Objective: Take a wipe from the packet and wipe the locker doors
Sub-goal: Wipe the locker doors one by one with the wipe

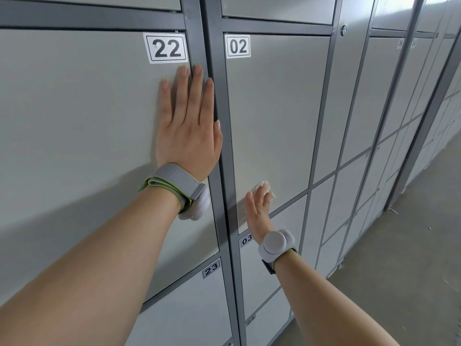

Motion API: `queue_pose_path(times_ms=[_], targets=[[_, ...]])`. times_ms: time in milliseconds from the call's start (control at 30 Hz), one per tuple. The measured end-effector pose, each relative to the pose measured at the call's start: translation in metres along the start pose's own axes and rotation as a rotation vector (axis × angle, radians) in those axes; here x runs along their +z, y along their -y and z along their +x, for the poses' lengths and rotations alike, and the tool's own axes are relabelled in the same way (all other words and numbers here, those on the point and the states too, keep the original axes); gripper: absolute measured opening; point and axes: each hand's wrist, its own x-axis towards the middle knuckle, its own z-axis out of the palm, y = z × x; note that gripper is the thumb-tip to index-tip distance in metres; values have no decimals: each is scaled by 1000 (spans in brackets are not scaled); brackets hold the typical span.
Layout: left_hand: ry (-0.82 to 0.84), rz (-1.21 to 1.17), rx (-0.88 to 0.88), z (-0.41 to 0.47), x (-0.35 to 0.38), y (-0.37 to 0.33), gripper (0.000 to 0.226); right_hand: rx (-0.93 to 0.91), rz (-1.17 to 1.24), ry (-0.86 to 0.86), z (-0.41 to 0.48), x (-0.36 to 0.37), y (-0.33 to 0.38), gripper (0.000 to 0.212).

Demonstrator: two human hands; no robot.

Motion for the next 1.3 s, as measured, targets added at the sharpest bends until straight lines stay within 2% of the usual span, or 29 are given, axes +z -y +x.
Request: queue_pose_path(times_ms=[67, 133, 300, 400, 500, 600, 667, 833, 933, 1000, 1200, 1300], targets=[[3, 2, -3, 0, 1, 0, 59, 106, 16, 40, -1, -3, -3, 67], [5, 6, -9, 0, 1, 0, 58, 116, 33, 60, 0, -7, 5, 66], [-2, -1, -17, 0, 0, 0, 58, -134, 52, 33, -2, -4, 39, 60], [-4, 1, -16, 0, 0, -1, 58, -199, 0, 13, -1, 4, 30, 61], [-4, 2, -17, 0, 0, -1, 58, -89, -25, 6, -5, 9, 5, 66], [-2, -4, -20, 0, 1, 0, 57, 111, -6, 65, -9, 6, -9, 68], [-13, -10, -25, 0, 0, -1, 57, 168, 34, 92, -10, -1, -5, 68], [-12, -28, -26, 0, 0, -1, 57, -85, 69, 60, -12, -1, 31, 61], [-14, -20, -25, 0, -1, -1, 57, -147, 22, 48, -10, 7, 31, 60], [-14, -12, -22, 0, -1, -1, 57, -124, -9, 43, -10, 11, 22, 62], [8, -13, -27, 0, -1, 0, 58, 123, -11, 102, -17, 8, 0, 71], [7, -13, -25, 0, -2, 0, 58, 65, 37, 106, -17, 4, 13, 70]])
